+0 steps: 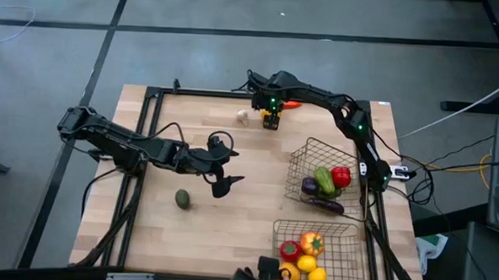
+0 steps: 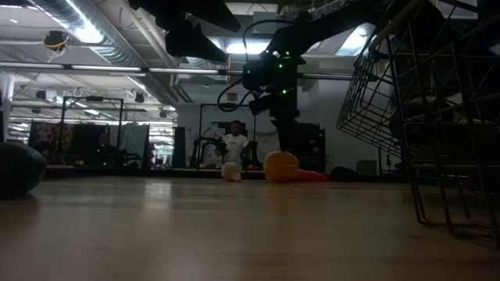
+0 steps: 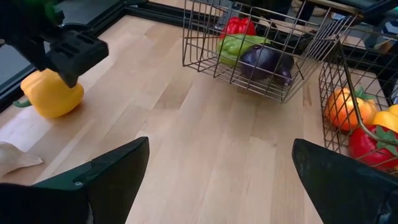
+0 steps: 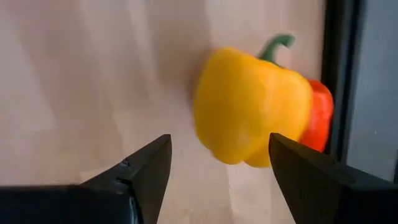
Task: Sort produce into baskets
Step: Put the yellow bell pepper into the top wire basket
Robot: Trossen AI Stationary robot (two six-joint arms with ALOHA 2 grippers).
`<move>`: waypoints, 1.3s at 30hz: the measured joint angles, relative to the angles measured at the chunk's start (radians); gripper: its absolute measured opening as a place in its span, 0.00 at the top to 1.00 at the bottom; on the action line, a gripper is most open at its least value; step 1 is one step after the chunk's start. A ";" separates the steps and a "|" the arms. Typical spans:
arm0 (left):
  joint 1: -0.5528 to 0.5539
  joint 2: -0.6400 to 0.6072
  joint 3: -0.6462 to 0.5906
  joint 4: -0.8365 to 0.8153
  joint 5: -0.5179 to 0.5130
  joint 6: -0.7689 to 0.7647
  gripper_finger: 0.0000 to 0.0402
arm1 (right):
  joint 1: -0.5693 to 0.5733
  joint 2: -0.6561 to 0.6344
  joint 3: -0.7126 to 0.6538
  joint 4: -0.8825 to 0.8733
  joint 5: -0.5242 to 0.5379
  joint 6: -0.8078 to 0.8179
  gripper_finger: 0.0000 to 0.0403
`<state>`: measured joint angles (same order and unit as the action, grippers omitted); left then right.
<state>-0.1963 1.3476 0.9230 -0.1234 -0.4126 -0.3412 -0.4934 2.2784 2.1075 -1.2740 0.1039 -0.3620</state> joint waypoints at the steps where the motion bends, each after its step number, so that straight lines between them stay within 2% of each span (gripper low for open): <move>1: 0.000 0.000 0.000 0.000 0.000 0.000 0.02 | 0.005 -0.001 0.002 -0.002 -0.011 -0.015 0.34; 10: 0.000 0.000 0.000 0.000 0.000 0.000 0.02 | 0.031 -0.002 0.003 -0.046 -0.067 -0.144 0.34; 21: 0.000 0.000 0.000 0.000 0.000 0.000 0.02 | 0.021 -0.023 0.007 -0.053 -0.091 -0.152 0.34; 32: 0.000 0.000 0.000 0.000 0.000 0.000 0.02 | -0.022 -0.120 0.067 -0.063 -0.153 -0.153 0.34; 39: 0.000 0.000 0.000 0.000 0.000 0.000 0.02 | -0.069 -0.231 0.067 -0.062 -0.161 -0.144 0.34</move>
<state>-0.1967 1.3476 0.9229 -0.1234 -0.4122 -0.3414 -0.5621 2.0473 2.1750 -1.3361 -0.0570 -0.5056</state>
